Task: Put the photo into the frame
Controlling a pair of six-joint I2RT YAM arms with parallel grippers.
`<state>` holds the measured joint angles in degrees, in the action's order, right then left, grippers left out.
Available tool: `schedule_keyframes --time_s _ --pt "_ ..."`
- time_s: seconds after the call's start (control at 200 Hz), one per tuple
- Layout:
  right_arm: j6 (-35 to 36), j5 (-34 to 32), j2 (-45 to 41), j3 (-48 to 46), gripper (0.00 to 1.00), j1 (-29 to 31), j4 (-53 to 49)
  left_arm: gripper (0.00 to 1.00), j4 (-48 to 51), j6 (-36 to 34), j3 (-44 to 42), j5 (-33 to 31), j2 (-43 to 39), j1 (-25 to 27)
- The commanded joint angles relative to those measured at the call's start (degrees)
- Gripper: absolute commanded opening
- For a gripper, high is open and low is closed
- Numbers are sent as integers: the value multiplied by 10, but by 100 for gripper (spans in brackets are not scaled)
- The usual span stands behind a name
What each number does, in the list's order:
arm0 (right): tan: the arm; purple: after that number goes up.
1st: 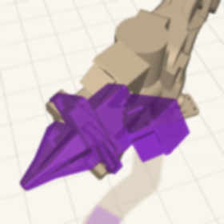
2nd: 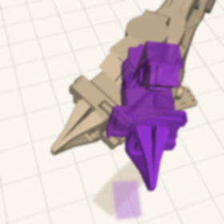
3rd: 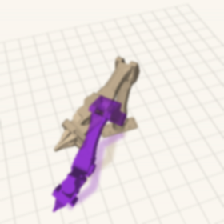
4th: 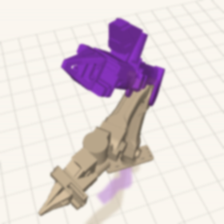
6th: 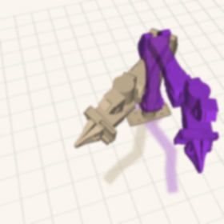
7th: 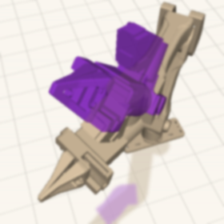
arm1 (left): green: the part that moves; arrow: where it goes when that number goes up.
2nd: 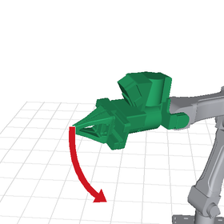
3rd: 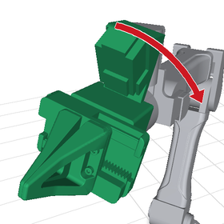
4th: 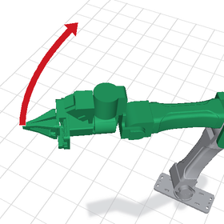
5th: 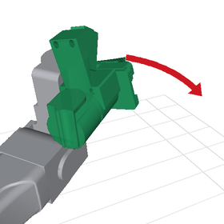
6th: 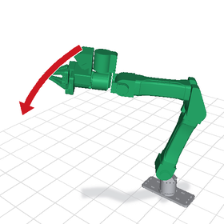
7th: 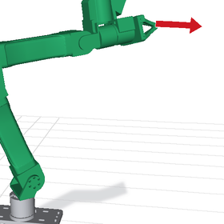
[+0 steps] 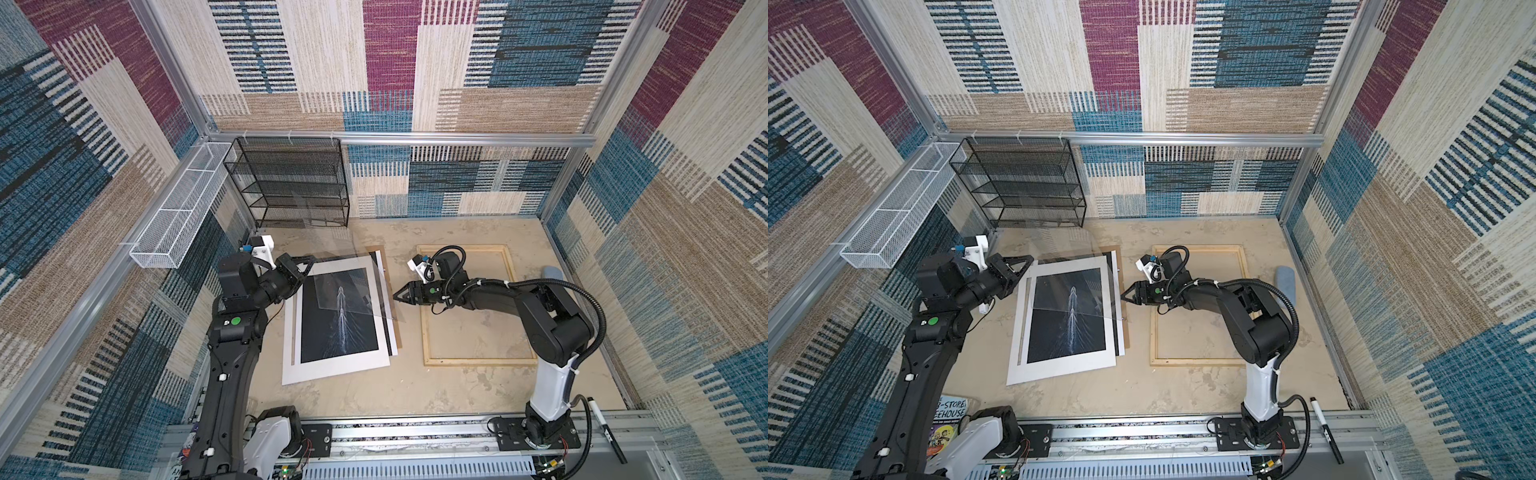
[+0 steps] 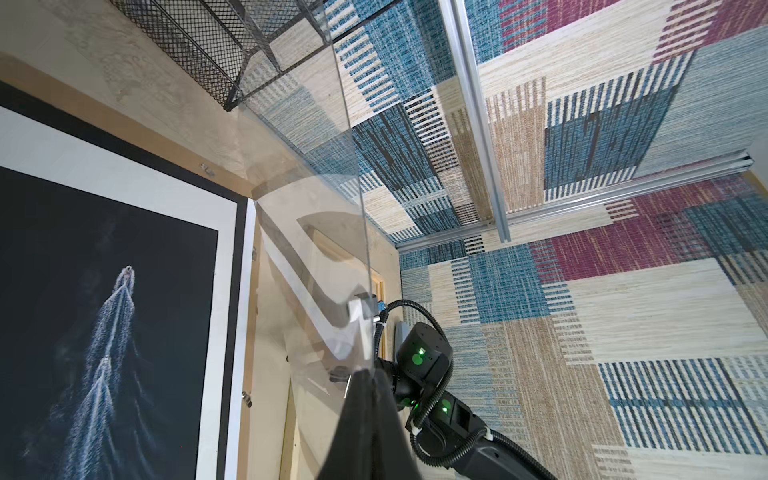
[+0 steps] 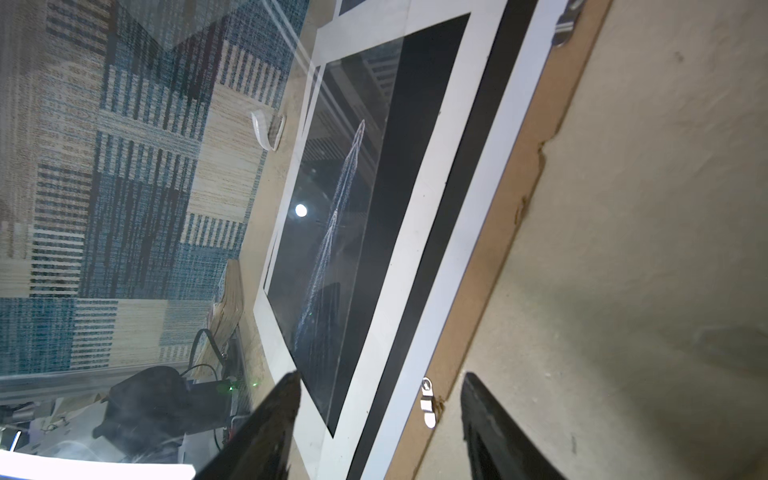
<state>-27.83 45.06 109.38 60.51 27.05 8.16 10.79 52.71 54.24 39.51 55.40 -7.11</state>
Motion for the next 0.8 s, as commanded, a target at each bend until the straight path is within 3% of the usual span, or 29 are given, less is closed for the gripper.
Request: schedule_keyframes --time_s 0.0,0.34,0.796 --pt "-46 60 -7 -18 64 -13 74 0 -68 23 -3 35 -4 -2" --pt "-107 108 -38 -60 72 -34 162 0 -132 56 -23 70 -16 -1" --pt "-218 181 -45 -91 72 -38 318 0 -152 74 -43 92 -37 5"
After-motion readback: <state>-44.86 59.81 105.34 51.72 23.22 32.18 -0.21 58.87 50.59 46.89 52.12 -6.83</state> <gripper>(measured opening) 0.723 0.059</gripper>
